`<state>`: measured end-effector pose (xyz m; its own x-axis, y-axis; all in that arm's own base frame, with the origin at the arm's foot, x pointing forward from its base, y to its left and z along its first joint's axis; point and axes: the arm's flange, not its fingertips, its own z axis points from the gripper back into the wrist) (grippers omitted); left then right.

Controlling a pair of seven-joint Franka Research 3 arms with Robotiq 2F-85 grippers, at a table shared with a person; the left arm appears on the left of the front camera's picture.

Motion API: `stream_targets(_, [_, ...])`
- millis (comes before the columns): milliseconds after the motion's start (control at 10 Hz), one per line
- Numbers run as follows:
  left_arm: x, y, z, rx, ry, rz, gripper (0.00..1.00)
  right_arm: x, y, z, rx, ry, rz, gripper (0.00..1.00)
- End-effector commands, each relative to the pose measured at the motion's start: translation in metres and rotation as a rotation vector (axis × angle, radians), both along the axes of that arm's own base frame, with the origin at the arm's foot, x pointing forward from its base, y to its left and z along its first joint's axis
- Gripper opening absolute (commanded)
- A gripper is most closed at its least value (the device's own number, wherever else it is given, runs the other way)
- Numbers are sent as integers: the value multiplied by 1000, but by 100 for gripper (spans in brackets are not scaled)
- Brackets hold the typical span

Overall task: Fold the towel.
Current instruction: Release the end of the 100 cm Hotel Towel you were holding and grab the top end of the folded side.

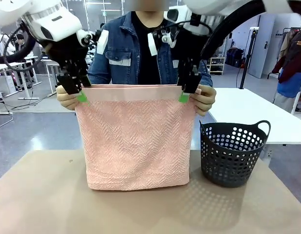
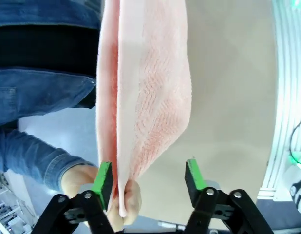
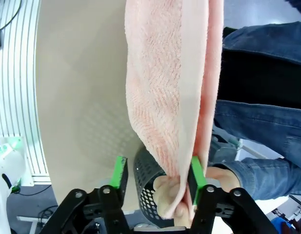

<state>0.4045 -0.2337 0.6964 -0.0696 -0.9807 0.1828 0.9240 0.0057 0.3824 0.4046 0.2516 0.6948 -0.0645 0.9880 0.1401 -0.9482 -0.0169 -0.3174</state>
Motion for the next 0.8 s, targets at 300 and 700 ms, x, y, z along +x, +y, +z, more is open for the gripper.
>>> stream_targets(300, [-11,-3,21,-18,-107,8,100,-8,0,17,18,-98,10,100])
stream_targets(700, [19,-14,19,23,-23,-39,100,26,8,14,-31,-43,9,97])
